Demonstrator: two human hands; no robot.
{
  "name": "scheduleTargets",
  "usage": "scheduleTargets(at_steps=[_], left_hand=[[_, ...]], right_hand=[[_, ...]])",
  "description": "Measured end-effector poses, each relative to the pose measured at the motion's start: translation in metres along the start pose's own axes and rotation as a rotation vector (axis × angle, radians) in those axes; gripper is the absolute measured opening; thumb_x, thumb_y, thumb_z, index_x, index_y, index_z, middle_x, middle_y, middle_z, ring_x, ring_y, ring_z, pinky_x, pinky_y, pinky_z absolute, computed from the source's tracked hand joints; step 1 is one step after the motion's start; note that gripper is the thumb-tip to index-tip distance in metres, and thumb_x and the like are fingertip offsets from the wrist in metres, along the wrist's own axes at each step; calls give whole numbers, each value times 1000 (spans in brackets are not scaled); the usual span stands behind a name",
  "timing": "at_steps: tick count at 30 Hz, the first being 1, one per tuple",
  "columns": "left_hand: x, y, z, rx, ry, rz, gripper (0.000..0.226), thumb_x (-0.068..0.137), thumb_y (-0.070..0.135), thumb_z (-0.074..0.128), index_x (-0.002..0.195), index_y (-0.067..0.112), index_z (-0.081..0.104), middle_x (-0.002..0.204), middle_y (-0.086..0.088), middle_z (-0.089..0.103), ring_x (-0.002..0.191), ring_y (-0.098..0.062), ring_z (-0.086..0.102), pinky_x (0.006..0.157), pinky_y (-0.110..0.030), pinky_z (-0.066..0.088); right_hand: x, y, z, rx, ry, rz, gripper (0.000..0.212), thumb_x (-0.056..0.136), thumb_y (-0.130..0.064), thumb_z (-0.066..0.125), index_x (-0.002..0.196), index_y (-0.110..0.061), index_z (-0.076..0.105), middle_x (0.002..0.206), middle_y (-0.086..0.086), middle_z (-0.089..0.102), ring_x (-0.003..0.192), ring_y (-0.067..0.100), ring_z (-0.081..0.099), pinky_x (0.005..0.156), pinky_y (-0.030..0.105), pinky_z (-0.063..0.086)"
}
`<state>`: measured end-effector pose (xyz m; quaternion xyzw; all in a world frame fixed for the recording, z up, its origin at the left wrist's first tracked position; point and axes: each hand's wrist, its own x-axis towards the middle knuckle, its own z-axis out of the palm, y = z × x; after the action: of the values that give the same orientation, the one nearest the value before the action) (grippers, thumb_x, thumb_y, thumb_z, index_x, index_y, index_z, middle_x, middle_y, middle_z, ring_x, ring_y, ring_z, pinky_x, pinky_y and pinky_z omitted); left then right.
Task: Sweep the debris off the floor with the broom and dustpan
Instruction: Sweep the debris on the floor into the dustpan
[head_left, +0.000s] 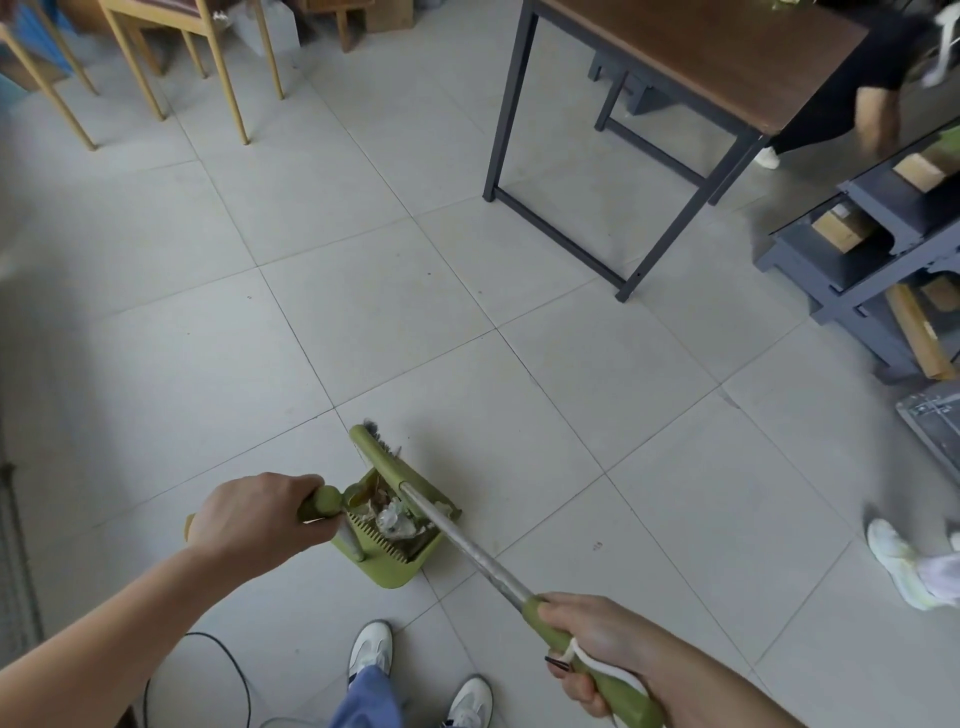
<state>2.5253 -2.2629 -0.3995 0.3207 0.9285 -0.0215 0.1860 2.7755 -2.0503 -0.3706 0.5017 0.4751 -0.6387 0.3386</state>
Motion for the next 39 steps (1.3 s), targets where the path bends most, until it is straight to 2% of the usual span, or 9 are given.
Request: scheduleTargets(at_steps=[6,12,14,17,19,21,24,32,39], left_hand=[[-2,0,3,-21,19,4,40,85,63,51,80,24,55,66,6,58,65,-13,55,46,-25,31],[-4,2,6,-28,16,-16,38,85,63,51,81,25,56,65,6,58,64,-13,54,46,-25,31],[-3,3,7,-31,10,-13,37,85,63,50,80,26,55,66,7,58,64,-13,54,46,-25,32],[-2,5,7,-30,-2,-4,36,86,63,50,74,29,49,65,7,56,63,-13,53,46,-25,30],[-1,7,8,-28,-6,-2,36,86,62,50,72,29,47,65,7,56,63,-12,53,45,-24,30],[0,7,8,-41,-15,-8,35,86,62,51,72,29,48,66,7,57,64,-13,54,46,-24,31],[0,7,8,-51,-34,-10,37,86,62,52,67,31,44,65,8,54,64,-14,52,46,-24,31],[5,6,12,-51,-8,7,35,86,63,51,84,29,57,67,9,58,67,-13,55,51,-25,39],[-1,13,9,-38,-15,4,34,88,63,50,81,30,53,69,10,56,70,-14,54,47,-24,31]], right_hand=[[-11,-18,-25,73,25,-30,26,102,-23,36,122,-20,52,59,8,42,31,11,37,33,11,27],[5,-31,-50,-49,162,-37,26,101,-23,37,122,-23,52,64,9,44,31,11,39,35,12,29],[23,-35,-49,-121,208,-22,24,100,-22,36,116,-18,53,67,9,45,33,12,40,37,13,31],[47,-39,-34,-189,255,57,25,95,-20,36,94,-5,55,67,10,49,39,13,44,38,15,35],[56,-40,-21,-199,243,130,29,93,-18,34,78,-1,51,64,9,49,43,13,44,38,15,34],[57,-41,-9,-216,223,169,30,93,-17,32,74,-3,49,63,8,48,46,13,44,38,15,34],[53,-44,-3,-242,198,187,27,93,-19,33,77,-4,49,64,7,49,43,12,44,37,15,34],[32,-46,5,-250,125,208,22,92,-20,35,79,-8,48,61,2,46,30,7,40,36,12,31],[8,-51,-2,-252,99,186,24,95,-26,40,81,-8,49,51,0,48,31,8,40,36,12,29]])
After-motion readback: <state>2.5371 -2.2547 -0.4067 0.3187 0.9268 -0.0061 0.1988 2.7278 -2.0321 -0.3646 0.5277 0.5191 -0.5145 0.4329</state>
